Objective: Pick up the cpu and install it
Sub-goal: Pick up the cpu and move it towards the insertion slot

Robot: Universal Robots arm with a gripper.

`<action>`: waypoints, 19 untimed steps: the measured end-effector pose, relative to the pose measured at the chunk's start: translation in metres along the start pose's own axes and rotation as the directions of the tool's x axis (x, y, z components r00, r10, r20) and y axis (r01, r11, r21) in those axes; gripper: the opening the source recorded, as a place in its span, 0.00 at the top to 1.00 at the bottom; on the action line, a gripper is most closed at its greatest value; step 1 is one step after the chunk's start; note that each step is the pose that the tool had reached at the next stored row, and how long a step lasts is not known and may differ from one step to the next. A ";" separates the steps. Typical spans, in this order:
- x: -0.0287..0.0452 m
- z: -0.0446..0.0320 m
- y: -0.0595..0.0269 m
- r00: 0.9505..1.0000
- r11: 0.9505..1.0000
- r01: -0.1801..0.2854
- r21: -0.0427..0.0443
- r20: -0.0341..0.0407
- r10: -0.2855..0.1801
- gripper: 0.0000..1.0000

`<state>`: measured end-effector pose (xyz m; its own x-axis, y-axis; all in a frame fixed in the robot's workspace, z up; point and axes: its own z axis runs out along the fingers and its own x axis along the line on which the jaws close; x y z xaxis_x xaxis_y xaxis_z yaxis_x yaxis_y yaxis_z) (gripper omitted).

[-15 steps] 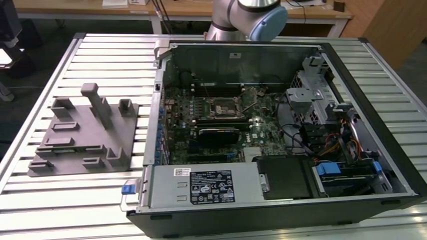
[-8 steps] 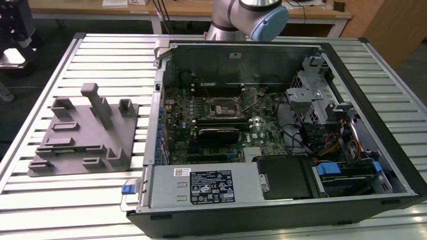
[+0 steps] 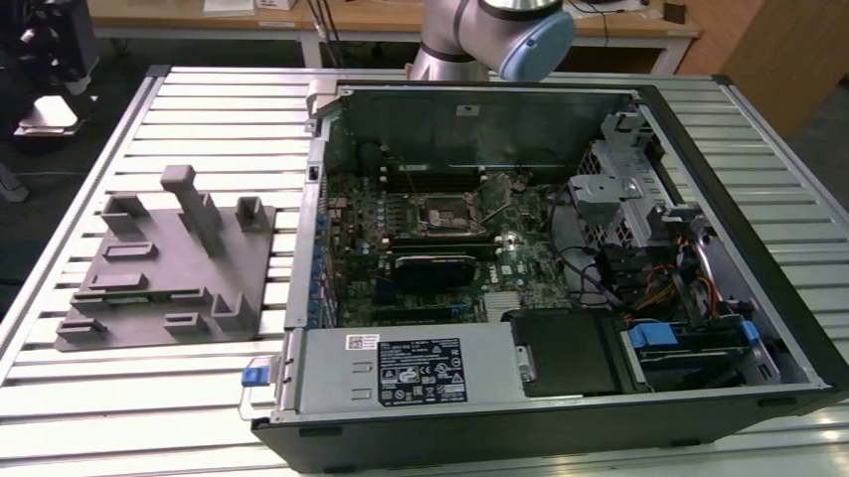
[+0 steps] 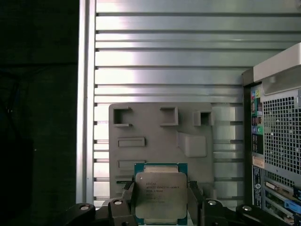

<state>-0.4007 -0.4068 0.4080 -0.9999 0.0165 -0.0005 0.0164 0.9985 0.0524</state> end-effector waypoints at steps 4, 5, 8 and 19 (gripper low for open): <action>-0.0117 0.0000 0.0002 1.000 1.000 0.000 0.000 0.000 0.000 0.47; -0.0146 0.0000 0.0002 1.000 1.000 0.000 0.000 0.000 0.000 0.47; -0.0223 0.0001 0.0004 1.000 1.000 0.000 0.000 0.000 0.000 0.47; -0.0459 0.0001 0.0008 1.000 1.000 0.000 0.000 0.000 0.000 0.47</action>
<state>-0.3548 -0.4068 0.4080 -0.9999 0.0165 -0.0006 0.0164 0.9985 0.0525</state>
